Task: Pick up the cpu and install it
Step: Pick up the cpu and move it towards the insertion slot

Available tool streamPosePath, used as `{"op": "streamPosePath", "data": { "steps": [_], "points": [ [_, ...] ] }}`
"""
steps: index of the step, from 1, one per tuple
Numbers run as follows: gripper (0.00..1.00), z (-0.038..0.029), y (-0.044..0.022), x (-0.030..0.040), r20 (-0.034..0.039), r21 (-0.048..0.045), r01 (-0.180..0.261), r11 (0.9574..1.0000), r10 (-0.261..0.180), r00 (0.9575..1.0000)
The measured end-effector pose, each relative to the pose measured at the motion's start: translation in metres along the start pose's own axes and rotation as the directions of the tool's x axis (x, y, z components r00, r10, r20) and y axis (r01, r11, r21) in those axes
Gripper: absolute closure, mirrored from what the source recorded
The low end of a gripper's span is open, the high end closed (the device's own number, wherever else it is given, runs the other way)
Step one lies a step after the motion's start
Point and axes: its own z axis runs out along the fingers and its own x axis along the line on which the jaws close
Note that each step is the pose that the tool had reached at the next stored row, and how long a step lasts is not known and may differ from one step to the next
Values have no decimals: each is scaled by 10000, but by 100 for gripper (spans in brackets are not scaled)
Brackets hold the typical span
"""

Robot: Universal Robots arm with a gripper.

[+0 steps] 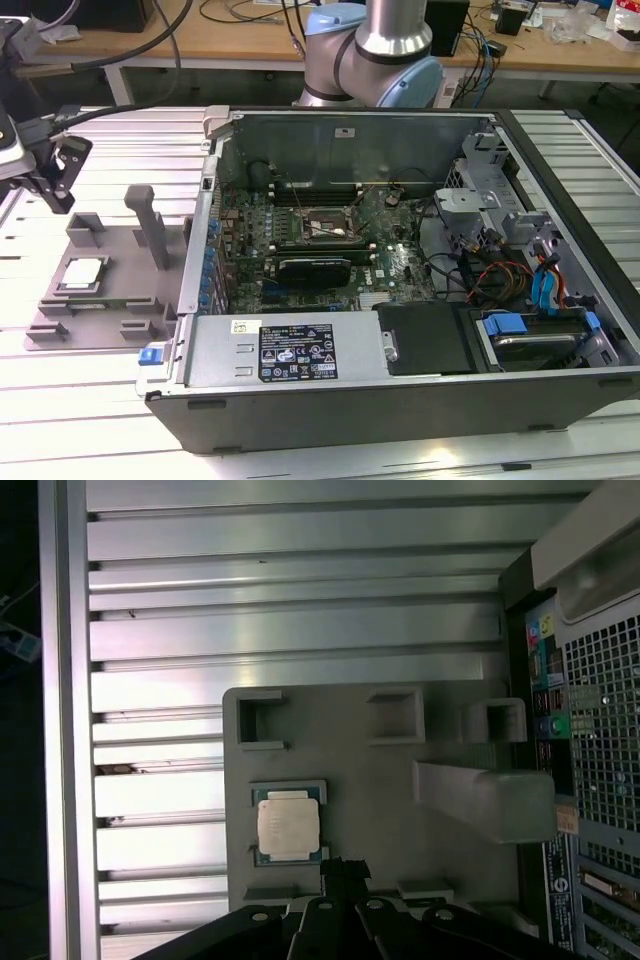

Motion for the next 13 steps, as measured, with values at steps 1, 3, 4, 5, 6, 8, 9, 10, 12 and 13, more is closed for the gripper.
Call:
{"op": "streamPosePath", "data": {
  "steps": [1,3,4,5,6,8,9,10,12,13],
  "points": [
    [89,7,-1,10,0,0,1,10000,-1,10000],
    [89,33,-4,46,-1,1,0,10000,0,10000],
    [89,47,-6,59,-1,0,-1,10000,1,10000],
    [89,75,-9,71,-1,1,1,10000,-1,10000],
    [89,110,-11,79,-1,1,0,10000,0,10000],
    [89,150,-13,90,-1,1,-2,10000,2,10000],
    [89,184,-17,114,-3,2,0,10000,0,10000],
    [89,213,-20,129,0,0,0,10000,0,10000],
    [89,254,-25,146,0,0,0,10000,0,10000],
    [89,263,-26,150,-1,1,0,10000,0,10000]
  ]
}}
